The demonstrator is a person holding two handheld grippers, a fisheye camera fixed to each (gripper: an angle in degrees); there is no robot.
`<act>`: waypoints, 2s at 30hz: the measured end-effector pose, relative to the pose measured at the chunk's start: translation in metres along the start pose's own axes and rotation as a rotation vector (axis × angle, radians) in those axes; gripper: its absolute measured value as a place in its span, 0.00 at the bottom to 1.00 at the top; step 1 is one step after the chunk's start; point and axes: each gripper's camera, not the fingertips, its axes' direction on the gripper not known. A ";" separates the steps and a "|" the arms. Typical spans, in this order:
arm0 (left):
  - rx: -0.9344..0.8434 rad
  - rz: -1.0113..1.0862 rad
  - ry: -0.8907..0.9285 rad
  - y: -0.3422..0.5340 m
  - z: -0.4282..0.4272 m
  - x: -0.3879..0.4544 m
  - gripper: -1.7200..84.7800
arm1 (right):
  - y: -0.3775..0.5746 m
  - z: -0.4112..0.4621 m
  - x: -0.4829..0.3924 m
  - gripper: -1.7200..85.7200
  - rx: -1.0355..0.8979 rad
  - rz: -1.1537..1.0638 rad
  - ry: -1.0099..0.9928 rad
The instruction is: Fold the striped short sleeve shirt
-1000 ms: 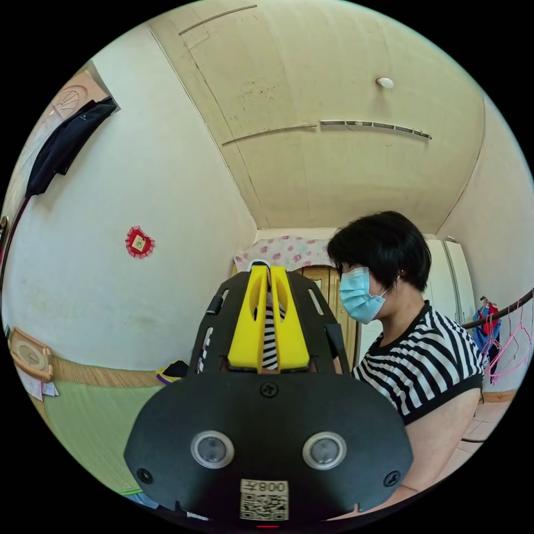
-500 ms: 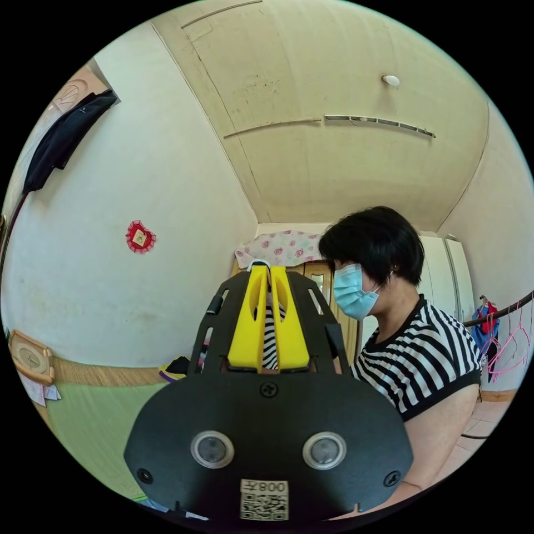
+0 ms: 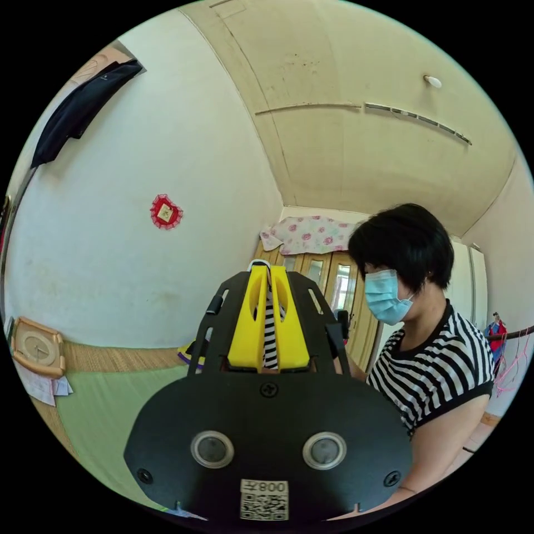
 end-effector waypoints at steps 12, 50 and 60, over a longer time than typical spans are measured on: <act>-0.204 -0.245 -0.306 0.054 0.198 -0.309 0.04 | -0.053 0.332 0.242 0.02 -0.262 0.148 0.138; -0.750 -0.724 -0.960 0.352 0.425 -0.642 0.05 | 0.169 0.816 0.485 0.01 -0.877 0.679 0.552; -0.666 -0.759 -0.953 0.349 0.449 -0.667 0.12 | 0.148 0.841 0.486 0.06 -0.765 0.713 0.503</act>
